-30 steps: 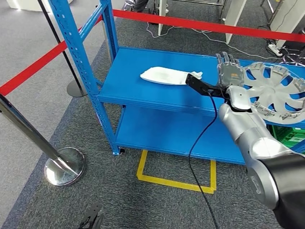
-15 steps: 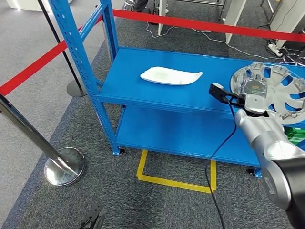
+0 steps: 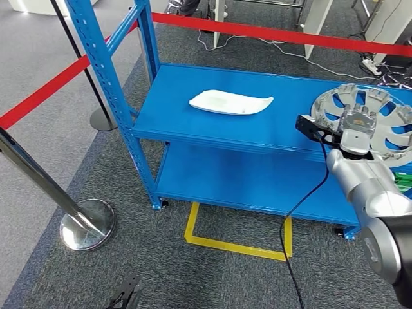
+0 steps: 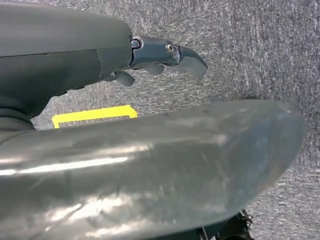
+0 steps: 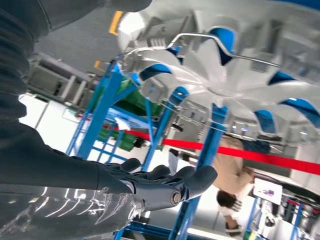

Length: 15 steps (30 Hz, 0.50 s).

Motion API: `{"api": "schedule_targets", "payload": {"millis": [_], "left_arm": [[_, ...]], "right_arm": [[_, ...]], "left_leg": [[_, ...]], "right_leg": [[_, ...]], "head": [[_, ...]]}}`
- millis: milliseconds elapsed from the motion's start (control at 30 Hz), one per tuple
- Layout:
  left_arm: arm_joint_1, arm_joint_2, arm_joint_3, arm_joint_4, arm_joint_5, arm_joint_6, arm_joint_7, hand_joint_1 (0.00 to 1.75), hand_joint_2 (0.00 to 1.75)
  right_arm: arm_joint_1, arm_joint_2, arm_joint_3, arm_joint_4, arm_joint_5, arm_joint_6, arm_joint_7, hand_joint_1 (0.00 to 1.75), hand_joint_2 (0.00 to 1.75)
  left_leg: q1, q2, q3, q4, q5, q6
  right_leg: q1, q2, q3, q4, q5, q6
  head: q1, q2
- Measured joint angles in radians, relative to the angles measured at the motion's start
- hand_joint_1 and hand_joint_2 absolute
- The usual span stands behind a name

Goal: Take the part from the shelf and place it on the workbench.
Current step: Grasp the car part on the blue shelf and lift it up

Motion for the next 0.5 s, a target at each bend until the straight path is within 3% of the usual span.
{"api": "schedule_targets", "payload": {"millis": [333, 500], "left_arm": [[0.0, 0.0, 0.0, 0.0, -0.005, 0.002, 0.01, 0.0, 0.0], [0.0, 0.0, 0.0, 0.0, -0.003, 0.004, 0.01, 0.0, 0.0]], "right_arm": [[0.026, -0.047, -0.036, 0.011, 0.017, 0.064, 0.08, 0.0, 1.75], [0.053, -0.066, -0.049, 0.016, 0.019, 0.067, 0.082, 0.0, 1.75]], "left_leg": [[0.0, 0.0, 0.0, 0.0, 0.0, 0.0], [0.0, 0.0, 0.0, 0.0, 0.0, 0.0]], "right_leg": [[0.0, 0.0, 0.0, 0.0, 0.0, 0.0], [0.0, 0.001, 0.0, 0.0, 0.0, 0.0]], "head": [[0.0, 0.0], [0.0, 0.0]]}}
